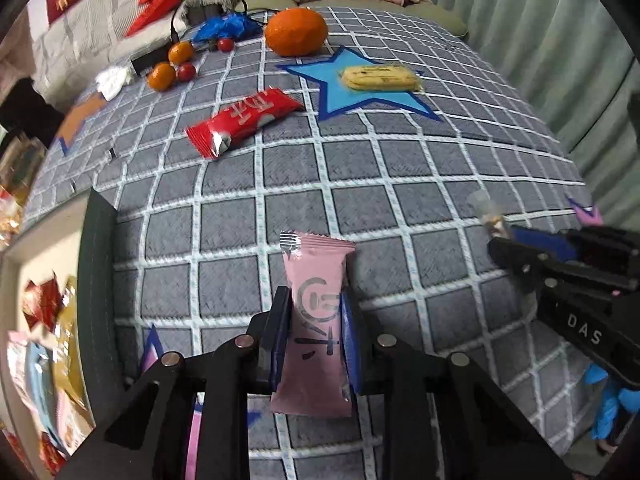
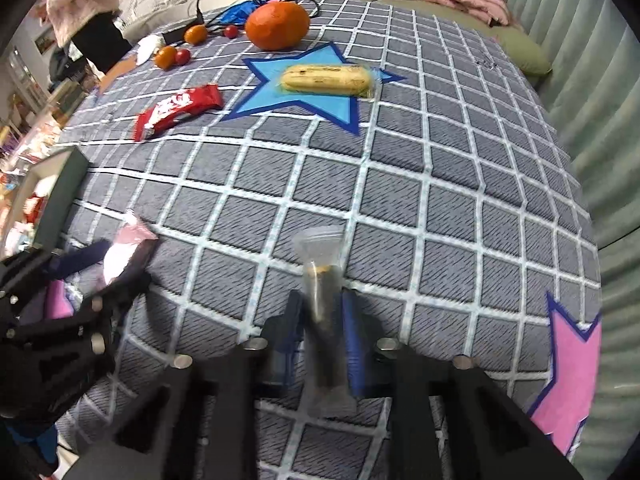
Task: Organize snacks
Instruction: 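Grasp the pink pack with the left tool while the right tool grasps the dark stick, then carry both snacks into the cream tray and open both tools, then move both open tools over the red candy bar and yellow bun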
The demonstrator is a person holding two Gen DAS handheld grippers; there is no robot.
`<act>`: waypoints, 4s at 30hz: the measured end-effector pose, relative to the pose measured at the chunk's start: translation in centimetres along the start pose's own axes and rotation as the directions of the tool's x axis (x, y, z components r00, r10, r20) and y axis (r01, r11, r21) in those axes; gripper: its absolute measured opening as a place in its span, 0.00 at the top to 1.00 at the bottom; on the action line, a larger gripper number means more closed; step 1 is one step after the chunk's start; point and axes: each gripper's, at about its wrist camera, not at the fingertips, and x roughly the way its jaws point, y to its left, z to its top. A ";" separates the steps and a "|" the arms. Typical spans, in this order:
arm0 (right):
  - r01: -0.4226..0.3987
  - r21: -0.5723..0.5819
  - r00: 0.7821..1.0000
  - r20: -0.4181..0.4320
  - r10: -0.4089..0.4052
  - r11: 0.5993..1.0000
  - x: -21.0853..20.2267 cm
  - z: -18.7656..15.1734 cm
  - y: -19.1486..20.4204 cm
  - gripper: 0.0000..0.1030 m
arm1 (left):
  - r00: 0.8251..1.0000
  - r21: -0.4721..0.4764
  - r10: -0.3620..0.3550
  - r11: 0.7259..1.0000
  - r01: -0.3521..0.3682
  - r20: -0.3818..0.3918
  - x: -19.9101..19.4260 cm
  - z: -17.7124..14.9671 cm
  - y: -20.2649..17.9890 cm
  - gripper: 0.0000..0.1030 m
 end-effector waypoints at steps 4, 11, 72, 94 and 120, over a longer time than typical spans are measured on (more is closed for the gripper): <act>-0.079 0.029 0.997 0.019 0.078 0.996 -1.2 -1.6 0.1 0.80 | 0.999 -0.025 -0.037 0.999 0.037 0.004 -1.3 -1.3 0.9 0.74; -0.155 0.042 0.987 0.059 0.153 0.987 -4.1 -2.2 1.8 0.80 | 0.995 -0.048 -0.081 0.995 0.084 0.053 -5.4 -2.7 1.9 0.74; -0.260 0.154 0.963 0.107 0.245 0.953 -7.3 6.4 3.9 0.14 | 0.968 -0.073 -0.013 0.997 0.033 0.251 -17.6 2.2 9.7 0.20; 0.011 0.443 0.982 0.163 -0.093 0.897 3.5 15.6 -4.7 0.14 | 0.974 0.092 0.205 0.972 -0.215 0.099 4.1 12.6 4.8 0.14; 0.056 0.293 0.993 0.085 -0.085 0.954 3.0 8.6 -4.3 0.14 | 0.987 0.095 0.140 0.984 -0.147 0.083 1.9 4.4 2.0 0.71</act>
